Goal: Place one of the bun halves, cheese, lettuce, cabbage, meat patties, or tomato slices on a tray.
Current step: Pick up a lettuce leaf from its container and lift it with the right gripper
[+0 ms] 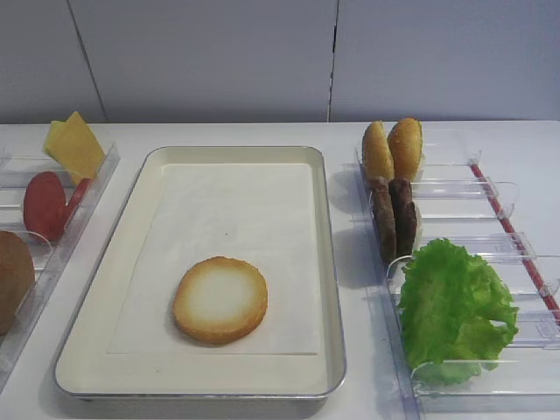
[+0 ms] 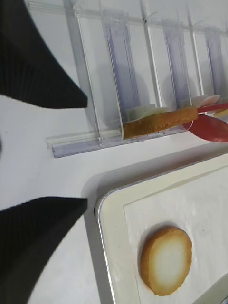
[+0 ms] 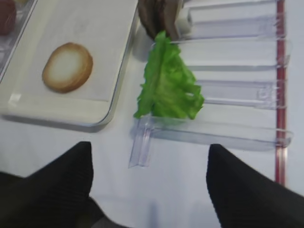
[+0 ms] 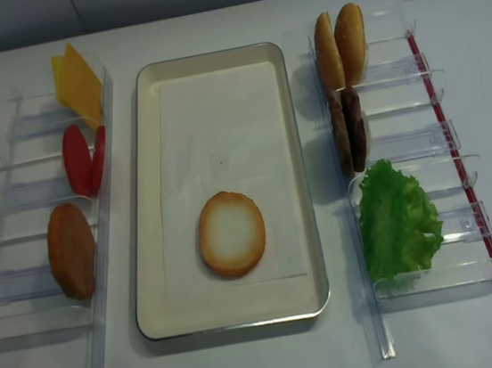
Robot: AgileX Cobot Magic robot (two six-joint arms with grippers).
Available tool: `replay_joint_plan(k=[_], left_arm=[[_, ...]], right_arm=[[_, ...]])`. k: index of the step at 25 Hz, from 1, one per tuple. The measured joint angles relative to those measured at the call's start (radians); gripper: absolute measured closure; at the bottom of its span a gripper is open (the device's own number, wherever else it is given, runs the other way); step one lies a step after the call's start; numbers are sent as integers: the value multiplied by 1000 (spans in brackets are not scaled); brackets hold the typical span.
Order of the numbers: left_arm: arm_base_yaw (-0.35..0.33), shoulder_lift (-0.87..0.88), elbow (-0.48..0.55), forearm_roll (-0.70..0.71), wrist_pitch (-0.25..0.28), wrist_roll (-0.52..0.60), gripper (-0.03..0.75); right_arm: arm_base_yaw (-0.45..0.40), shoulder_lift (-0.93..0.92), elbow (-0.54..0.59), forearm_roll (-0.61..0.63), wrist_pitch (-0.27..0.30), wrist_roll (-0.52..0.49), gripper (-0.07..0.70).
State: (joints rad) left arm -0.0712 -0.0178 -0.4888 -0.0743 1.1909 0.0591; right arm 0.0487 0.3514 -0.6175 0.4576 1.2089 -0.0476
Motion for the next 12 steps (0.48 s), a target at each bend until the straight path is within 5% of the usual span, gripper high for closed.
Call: replay_joint_plan(k=[5,12], left_arm=[[0,0,0,0,0,0,297],[0,0,0,0,0,0,297]], right_arm=[[0,165,-10,139,30,-71,108],[0,366,-10,279,-48,-201,123]])
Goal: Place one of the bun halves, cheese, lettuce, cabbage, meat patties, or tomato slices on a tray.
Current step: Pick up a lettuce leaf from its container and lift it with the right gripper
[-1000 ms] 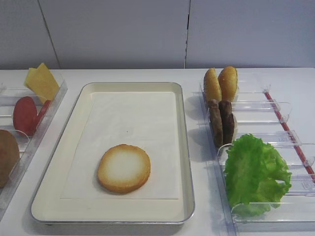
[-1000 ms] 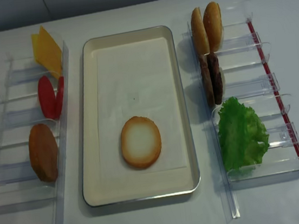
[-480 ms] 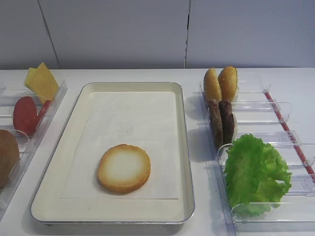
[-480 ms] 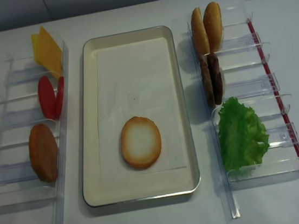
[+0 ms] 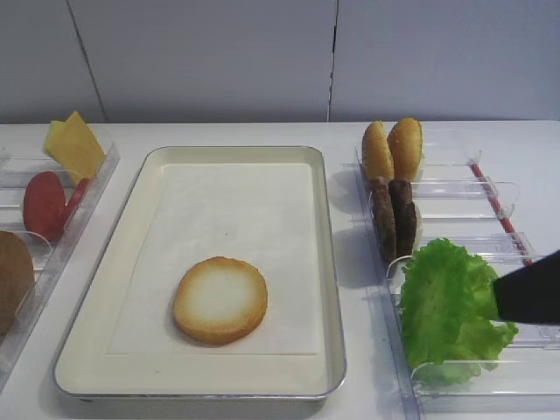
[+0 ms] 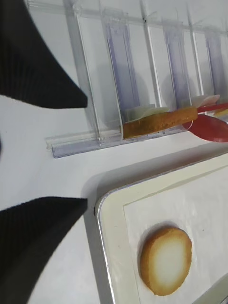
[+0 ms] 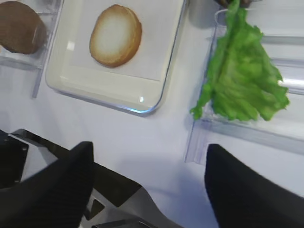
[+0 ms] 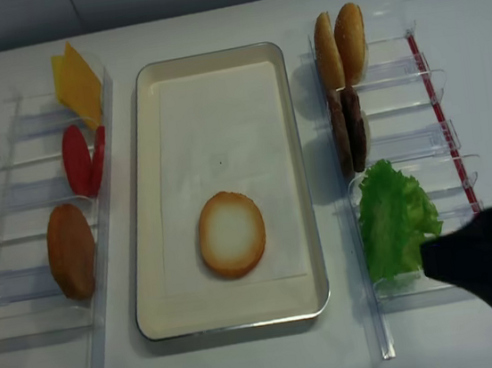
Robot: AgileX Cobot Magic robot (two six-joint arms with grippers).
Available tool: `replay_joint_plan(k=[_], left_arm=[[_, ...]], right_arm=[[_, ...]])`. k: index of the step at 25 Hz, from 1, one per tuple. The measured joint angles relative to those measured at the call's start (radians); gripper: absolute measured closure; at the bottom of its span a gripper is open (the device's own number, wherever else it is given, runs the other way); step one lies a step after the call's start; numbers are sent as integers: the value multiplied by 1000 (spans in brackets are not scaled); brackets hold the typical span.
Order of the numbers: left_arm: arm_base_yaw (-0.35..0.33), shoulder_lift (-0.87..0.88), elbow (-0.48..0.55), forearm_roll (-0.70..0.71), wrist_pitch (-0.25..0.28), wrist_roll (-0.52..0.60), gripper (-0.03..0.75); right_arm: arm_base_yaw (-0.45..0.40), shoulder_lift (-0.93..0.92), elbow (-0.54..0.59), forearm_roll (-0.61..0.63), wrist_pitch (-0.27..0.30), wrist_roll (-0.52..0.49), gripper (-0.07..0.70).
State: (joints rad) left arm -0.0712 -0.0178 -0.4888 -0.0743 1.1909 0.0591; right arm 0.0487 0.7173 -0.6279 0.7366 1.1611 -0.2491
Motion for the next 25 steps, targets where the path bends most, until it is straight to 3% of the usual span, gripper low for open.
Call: replay_joint_plan(k=[7,12,20,25], left_arm=[[0,0,0,0,0,0,297],[0,0,0,0,0,0,297],[0,0,0,0,0,0,297],[0,0,0,0,0,0,297]], right_arm=[[0,201,-48,47,-50,-112,150],[0,321,-109,47,-68,-137,150],[149,456,-139,-36,-151,-92,150],[161,460,-146,-105,-177,-40,150]])
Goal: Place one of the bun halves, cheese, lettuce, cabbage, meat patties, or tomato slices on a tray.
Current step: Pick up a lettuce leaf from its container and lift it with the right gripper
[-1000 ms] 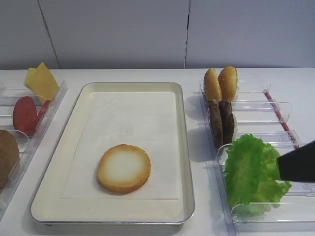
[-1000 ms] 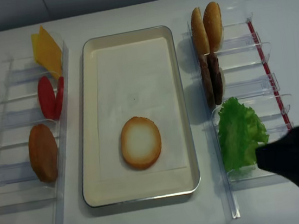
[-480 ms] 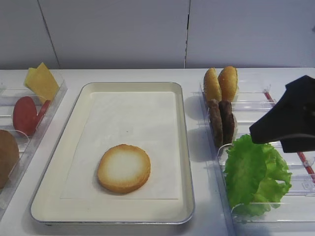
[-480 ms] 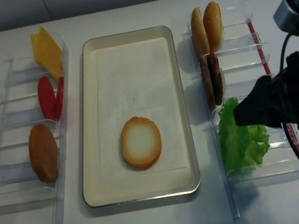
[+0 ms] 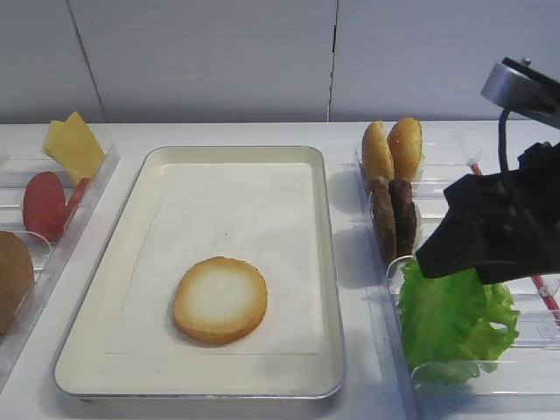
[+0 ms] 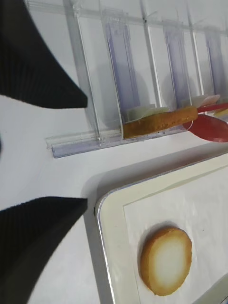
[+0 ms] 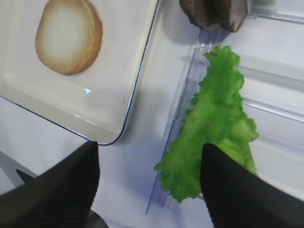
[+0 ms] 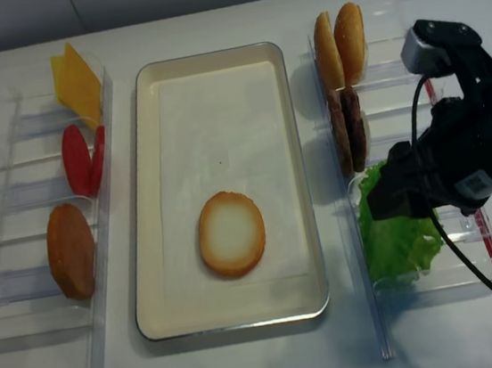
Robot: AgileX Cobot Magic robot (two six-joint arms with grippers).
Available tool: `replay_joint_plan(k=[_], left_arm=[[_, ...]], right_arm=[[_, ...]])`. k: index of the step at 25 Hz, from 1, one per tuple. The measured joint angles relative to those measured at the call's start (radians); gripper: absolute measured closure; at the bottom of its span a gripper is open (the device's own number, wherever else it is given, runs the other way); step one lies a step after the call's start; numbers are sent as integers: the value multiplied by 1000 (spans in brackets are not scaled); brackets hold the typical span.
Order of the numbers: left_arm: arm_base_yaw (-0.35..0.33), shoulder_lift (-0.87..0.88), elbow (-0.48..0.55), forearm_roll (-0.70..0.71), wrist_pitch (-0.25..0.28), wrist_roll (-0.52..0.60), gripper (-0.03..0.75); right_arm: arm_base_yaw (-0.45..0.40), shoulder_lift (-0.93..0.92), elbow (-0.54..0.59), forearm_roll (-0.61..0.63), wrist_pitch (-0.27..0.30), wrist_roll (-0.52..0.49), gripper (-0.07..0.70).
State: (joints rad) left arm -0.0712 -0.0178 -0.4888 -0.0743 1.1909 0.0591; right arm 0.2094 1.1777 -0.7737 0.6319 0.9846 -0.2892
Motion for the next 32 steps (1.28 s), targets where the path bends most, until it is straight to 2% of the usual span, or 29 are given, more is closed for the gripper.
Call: replay_joint_plan(k=[3,7,12,17,26,32], left_arm=[[0,0,0,0,0,0,297],[0,0,0,0,0,0,297],[0,0,0,0,0,0,297],[0,0,0,0,0,0,297],[0,0,0,0,0,0,297],[0,0,0,0,0,0,297]], right_arm=[[0,0,-22,-18,14,31,150],[0,1,-67,-55,62,77,150],[0,1,-84,-108,74,129,150],[0,3,-84,-114,44,157,150],[0,82,-84,-104,35,162,151],[0,96,-86,-68,26,148,197]])
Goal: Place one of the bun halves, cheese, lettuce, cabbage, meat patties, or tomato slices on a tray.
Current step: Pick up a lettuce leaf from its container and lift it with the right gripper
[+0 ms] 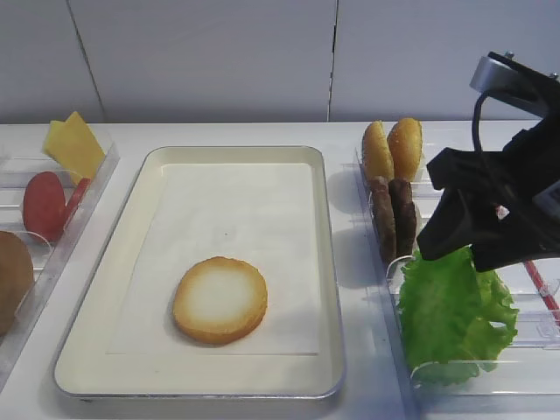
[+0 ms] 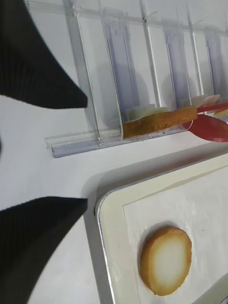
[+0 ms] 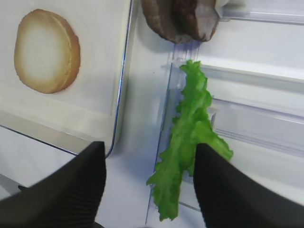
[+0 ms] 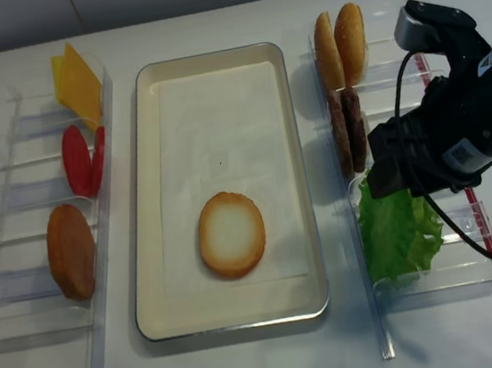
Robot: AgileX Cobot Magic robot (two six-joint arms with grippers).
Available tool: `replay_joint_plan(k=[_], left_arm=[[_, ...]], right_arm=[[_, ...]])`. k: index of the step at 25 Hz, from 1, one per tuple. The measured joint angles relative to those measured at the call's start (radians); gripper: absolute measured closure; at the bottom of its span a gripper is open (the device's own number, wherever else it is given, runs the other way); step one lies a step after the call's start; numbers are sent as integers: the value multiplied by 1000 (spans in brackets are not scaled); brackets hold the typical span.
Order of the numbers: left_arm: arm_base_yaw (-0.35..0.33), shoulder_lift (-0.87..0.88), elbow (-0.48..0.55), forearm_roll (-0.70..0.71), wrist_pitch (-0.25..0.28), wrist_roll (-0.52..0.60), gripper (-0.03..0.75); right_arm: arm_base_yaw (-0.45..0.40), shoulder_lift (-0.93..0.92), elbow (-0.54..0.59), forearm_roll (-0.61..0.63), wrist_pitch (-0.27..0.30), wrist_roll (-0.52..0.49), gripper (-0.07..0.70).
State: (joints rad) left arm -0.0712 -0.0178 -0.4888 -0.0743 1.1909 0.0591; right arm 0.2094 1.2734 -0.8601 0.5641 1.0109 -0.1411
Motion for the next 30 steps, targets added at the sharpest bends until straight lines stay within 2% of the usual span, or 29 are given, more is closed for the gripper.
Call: replay_joint_plan(k=[11,18,23,30], left_arm=[[0,0,0,0,0,0,297],[0,0,0,0,0,0,297],[0,0,0,0,0,0,297],[0,0,0,0,0,0,297]], right_arm=[[0,62,-3,2,-8,-13,220],[0,68,-3,-19,-16,-15,372],[0,68,-3,-21,-20,-17,555],[0,68,-3,-20,-8,-49,579]])
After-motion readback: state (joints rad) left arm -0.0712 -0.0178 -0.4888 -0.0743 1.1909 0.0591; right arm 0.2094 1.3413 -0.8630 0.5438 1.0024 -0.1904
